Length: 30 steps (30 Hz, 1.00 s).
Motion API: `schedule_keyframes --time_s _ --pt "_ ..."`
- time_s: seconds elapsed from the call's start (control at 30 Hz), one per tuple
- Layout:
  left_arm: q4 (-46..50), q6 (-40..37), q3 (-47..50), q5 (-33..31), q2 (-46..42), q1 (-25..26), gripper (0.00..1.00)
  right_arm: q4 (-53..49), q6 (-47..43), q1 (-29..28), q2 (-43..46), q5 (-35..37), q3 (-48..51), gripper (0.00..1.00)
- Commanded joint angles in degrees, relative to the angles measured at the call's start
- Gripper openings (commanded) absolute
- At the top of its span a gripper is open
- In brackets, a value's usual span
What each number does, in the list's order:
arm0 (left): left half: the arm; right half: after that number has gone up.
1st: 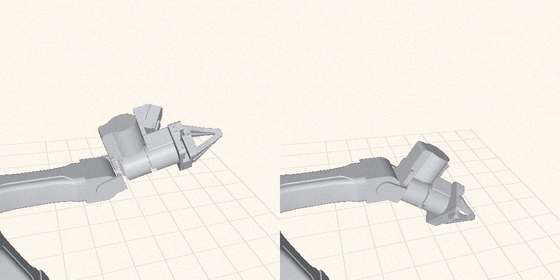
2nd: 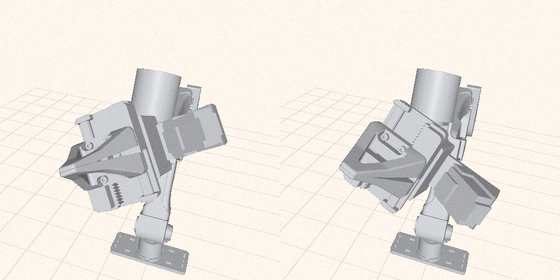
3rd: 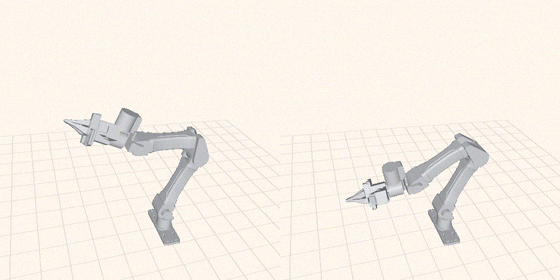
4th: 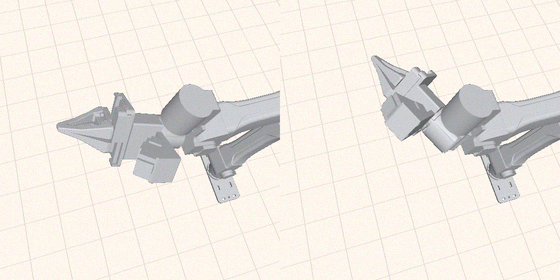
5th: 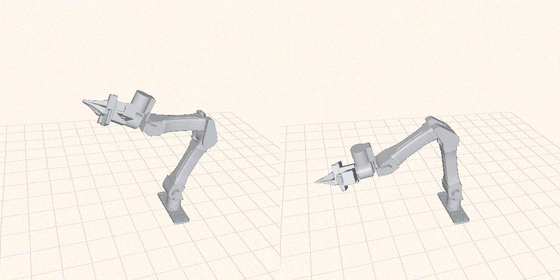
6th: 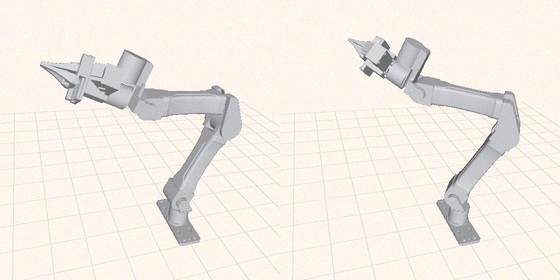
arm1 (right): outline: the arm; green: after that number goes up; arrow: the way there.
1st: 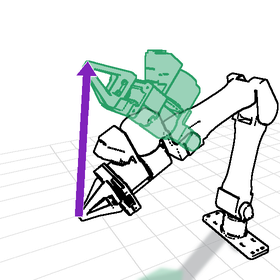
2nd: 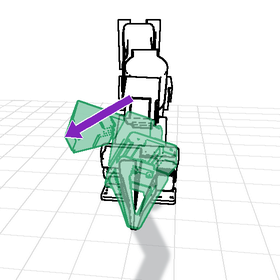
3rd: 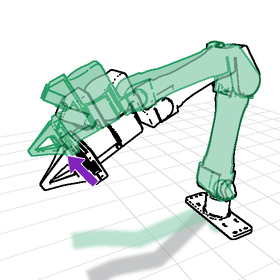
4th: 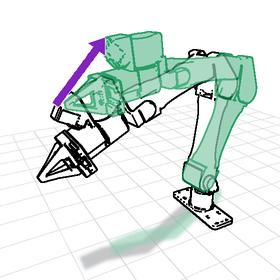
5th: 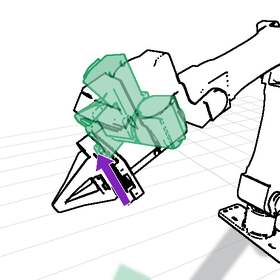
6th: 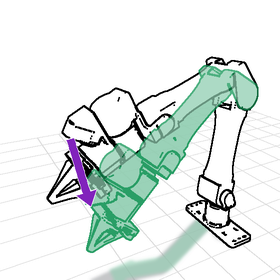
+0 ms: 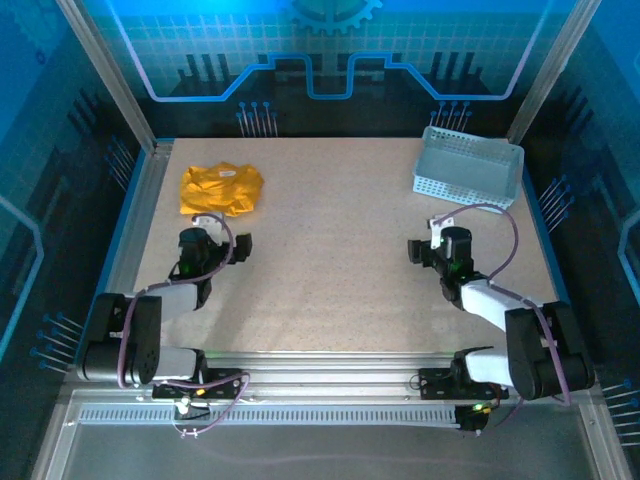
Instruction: Fold the inside-out t-shirt
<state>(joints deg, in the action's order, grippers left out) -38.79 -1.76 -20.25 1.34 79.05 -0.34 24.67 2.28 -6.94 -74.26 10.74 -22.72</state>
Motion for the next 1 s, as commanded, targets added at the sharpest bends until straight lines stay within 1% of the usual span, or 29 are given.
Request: schedule_keyframes --time_s 0.0,0.03,0.07,0.1,0.13,0.2,0.23,0.27,0.33,0.63,0.7,0.77,0.97 --pt "-23.17 -1.61 3.53 8.19 9.05 -0.68 0.99 15.97 -2.15 4.57 -3.71 -8.66 0.51 0.86" --pt "-27.8 -1.19 4.13 7.71 11.64 -0.81 0.99 18.23 -1.02 5.86 -5.87 -10.16 0.7 0.86" --pt "-22.98 -0.68 3.67 7.59 9.52 -1.25 0.99 21.12 -0.19 6.61 -8.36 -10.75 0.89 0.87" --pt "-19.89 -0.61 2.4 7.39 8.85 -1.35 0.99 21.81 -0.04 6.71 -10.31 -10.78 0.49 0.87" --pt "-21.48 -0.89 1.95 8.64 10.26 -1.33 0.99 20.38 -0.16 6.52 -10.85 -10.55 -0.45 0.87" --pt "-17.65 -0.98 0.83 8.32 9.41 -1.36 0.99 18.2 -1.36 4.51 -11.52 -6.93 -2.03 0.92" --pt "-19.52 -0.83 1.11 8.13 10.11 -1.4 0.99 18.41 -1.88 3.7 -11.8 -5.71 -2.15 0.99" --pt "-19.54 -0.72 1.39 7.65 9.96 -1.34 0.99 18.19 -1.93 3.54 -11.7 -5.49 -2.2 1.0" --pt "-20.17 -0.11 1.45 5.9 10.05 -1.36 0.99 18.32 -1.9 3.59 -11.71 -5.38 -2.11 1.0" --pt "-17.0 2.26 -0.1 -1.22 9.98 -1.24 0.99 18.14 -2.28 3.21 -11.79 -5.29 -2.25 1.0" --pt "-16.41 2.69 -0.4 -2.15 10.03 -1.24 0.99 18.18 -2.44 3.15 -11.86 -5.59 -2.26 1.0" --pt "-16.24 2.98 -0.49 -3.03 9.92 -1.29 0.99 17.45 -2.23 4.19 -11.97 -8.33 -2.7 1.0" --pt "-16.12 3.06 -0.49 -3.35 9.9 -1.29 0.99 18.08 -2.41 3.87 -11.88 -7.67 -2.33 1.0"
